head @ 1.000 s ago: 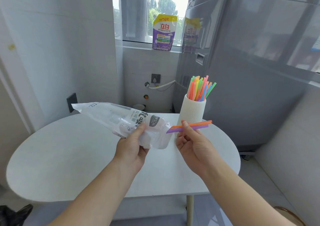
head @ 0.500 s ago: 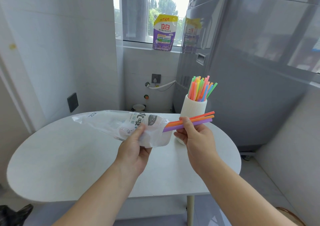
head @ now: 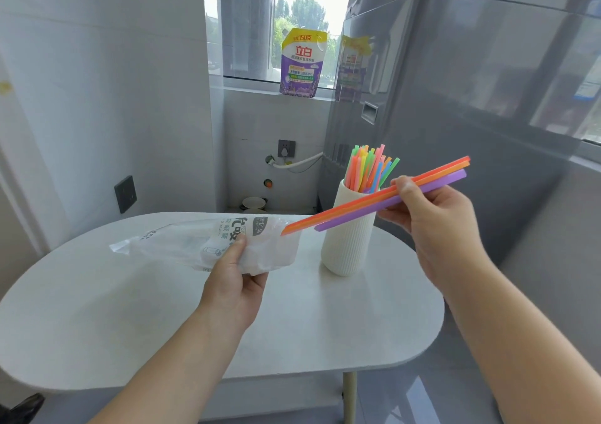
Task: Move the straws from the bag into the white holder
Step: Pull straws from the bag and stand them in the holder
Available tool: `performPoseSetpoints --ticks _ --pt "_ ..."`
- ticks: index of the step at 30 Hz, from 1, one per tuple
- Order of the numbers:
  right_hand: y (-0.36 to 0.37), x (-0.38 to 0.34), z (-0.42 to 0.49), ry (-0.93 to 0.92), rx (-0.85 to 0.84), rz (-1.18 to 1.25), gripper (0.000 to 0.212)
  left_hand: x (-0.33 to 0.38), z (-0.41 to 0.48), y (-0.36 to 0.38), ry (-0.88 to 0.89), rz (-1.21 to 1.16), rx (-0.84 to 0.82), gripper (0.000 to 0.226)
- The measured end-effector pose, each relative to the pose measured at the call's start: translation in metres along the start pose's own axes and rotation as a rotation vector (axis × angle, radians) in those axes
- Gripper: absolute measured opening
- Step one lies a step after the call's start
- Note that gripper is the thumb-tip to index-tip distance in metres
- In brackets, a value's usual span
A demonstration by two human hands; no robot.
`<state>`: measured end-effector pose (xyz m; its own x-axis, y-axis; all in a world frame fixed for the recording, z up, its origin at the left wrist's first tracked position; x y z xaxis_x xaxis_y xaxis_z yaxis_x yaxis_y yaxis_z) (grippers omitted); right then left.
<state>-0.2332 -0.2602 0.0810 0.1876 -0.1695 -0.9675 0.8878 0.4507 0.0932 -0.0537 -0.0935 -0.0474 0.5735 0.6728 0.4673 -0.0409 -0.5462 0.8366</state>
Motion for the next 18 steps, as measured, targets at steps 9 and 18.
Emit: performPoseSetpoints --ticks 9,18 --pt "-0.036 -0.049 0.015 -0.287 0.128 -0.170 0.020 -0.011 0.003 -0.001 0.010 0.004 -0.001 0.034" --pt "-0.040 -0.086 0.022 -0.513 0.202 -0.367 0.021 -0.020 0.003 -0.002 -0.013 0.040 -0.017 0.033"
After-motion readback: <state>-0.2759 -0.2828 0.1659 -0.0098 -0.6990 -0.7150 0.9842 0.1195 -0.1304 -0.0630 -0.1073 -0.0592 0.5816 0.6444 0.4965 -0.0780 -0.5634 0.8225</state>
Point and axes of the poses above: each hand's wrist, its own z-axis towards the middle knuckle, its own y-axis out of the palm, x = y × z, the point moved 3 cm from there along z, towards the middle knuckle, and after that the axes turned 3 degrees about y, right-handed, at the moved point
